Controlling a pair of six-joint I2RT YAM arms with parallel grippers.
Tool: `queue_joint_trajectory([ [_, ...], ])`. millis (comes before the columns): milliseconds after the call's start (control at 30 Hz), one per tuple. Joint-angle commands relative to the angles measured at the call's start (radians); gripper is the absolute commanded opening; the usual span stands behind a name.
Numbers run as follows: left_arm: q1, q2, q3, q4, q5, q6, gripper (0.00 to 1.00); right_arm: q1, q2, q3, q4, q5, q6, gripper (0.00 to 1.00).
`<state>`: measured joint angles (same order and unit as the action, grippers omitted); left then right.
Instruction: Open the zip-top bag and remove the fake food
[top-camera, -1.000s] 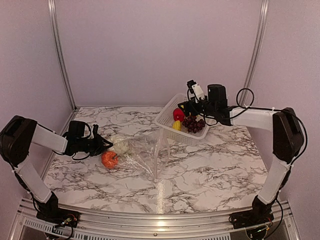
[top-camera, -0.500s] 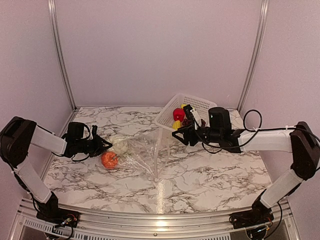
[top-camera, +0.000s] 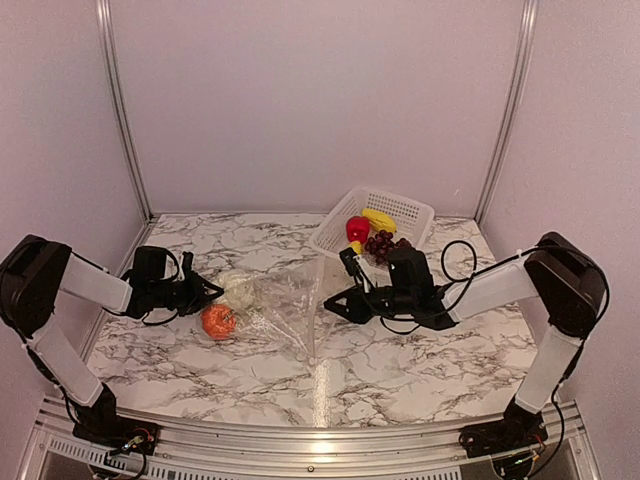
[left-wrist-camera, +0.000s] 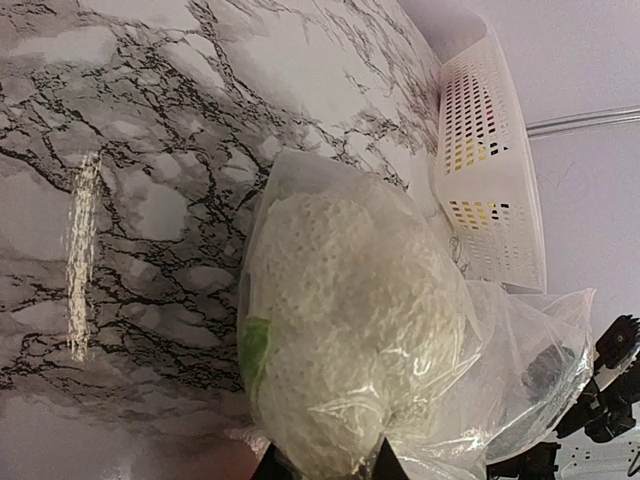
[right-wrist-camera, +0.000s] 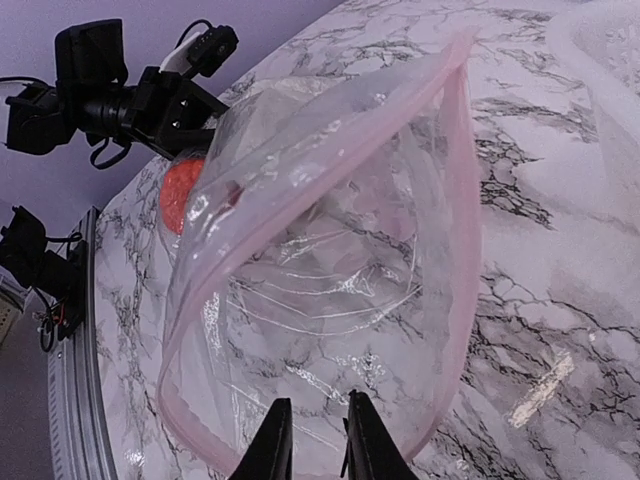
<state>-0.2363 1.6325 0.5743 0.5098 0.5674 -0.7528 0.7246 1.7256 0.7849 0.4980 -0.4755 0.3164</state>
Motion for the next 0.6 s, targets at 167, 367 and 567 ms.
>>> queue_joint_trajectory([
  [167, -0.028, -0.005, -0.020, -0.006, 0.014, 0.005, 0.00, 0.029, 0.218, 0.157, 0.094, -0.041, 0.037, 0.17],
  [367, -0.068, 0.015, -0.004, -0.005, 0.027, 0.018, 0.00, 0.048, 0.315, 0.241, 0.106, -0.047, 0.019, 0.21],
  [567, -0.114, 0.052, 0.035, -0.011, 0.035, 0.025, 0.00, 0.054, 0.391, 0.320, 0.108, -0.055, 0.016, 0.27],
])
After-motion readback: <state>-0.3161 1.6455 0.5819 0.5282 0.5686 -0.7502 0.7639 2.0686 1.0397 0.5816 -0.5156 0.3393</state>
